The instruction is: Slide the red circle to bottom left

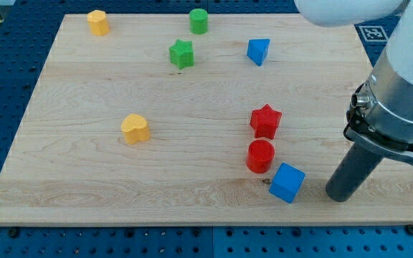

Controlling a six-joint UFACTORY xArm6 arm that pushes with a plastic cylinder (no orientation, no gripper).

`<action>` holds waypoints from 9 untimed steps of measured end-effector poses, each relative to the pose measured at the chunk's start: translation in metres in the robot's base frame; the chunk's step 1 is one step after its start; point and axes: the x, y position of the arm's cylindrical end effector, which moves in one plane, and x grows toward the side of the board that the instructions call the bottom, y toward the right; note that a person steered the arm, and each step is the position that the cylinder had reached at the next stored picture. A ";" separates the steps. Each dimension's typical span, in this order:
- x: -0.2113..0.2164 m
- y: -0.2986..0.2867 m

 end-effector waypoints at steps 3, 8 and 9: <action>-0.003 -0.042; -0.031 -0.092; -0.031 -0.101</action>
